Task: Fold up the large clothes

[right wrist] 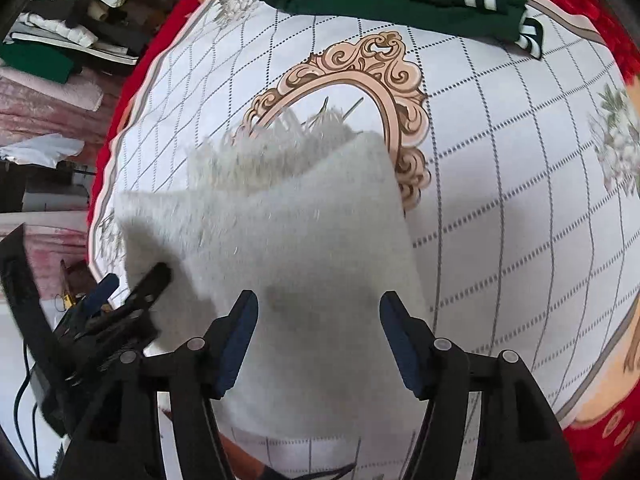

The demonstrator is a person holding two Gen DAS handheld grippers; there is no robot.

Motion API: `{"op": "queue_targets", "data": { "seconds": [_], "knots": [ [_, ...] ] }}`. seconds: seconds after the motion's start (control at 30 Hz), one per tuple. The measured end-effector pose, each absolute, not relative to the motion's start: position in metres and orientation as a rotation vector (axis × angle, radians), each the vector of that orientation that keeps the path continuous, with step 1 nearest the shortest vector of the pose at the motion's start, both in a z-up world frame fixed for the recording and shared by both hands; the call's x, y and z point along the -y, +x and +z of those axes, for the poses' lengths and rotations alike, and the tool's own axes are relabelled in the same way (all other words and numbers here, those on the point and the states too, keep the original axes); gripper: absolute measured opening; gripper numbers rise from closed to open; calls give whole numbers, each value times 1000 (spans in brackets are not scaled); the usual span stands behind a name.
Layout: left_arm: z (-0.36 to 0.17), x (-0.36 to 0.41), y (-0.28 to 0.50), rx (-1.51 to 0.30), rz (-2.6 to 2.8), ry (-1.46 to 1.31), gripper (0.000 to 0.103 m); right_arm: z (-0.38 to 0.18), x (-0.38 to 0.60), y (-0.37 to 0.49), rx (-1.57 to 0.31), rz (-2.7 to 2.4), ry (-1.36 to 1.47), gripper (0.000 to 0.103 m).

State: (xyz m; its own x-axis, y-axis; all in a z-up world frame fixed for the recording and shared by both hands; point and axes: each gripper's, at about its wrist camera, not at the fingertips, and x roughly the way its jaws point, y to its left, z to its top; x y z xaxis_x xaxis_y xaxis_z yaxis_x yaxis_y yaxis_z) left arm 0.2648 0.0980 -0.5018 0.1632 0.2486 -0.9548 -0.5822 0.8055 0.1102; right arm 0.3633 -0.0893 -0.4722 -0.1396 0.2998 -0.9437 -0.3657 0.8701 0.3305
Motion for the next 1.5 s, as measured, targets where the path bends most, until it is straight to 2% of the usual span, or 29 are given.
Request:
{"op": "queue_targets", "data": {
  "seconds": [0.23, 0.57, 1.17, 1.3, 1.43, 1.5],
  "knots": [
    [-523, -107, 276, -1306, 580, -329, 103, -502, 68, 378, -1682, 518, -112, 57],
    [-539, -120, 287, -1335, 508, -372, 103, -535, 49, 395, -1756, 416, -138, 57],
    [-542, -128, 293, -1333, 428, -380, 103, -546, 39, 397, -1734, 305, -89, 61],
    [-523, -139, 281, -1336, 409, -465, 103, -528, 52, 389, -1658, 401, -41, 67],
    [-489, -151, 247, -1283, 405, -555, 103, -504, 99, 381, -1624, 574, 170, 69],
    [-476, -155, 226, -1268, 413, -584, 103, -500, 125, 379, -1625, 615, 243, 88]
  ]
}}
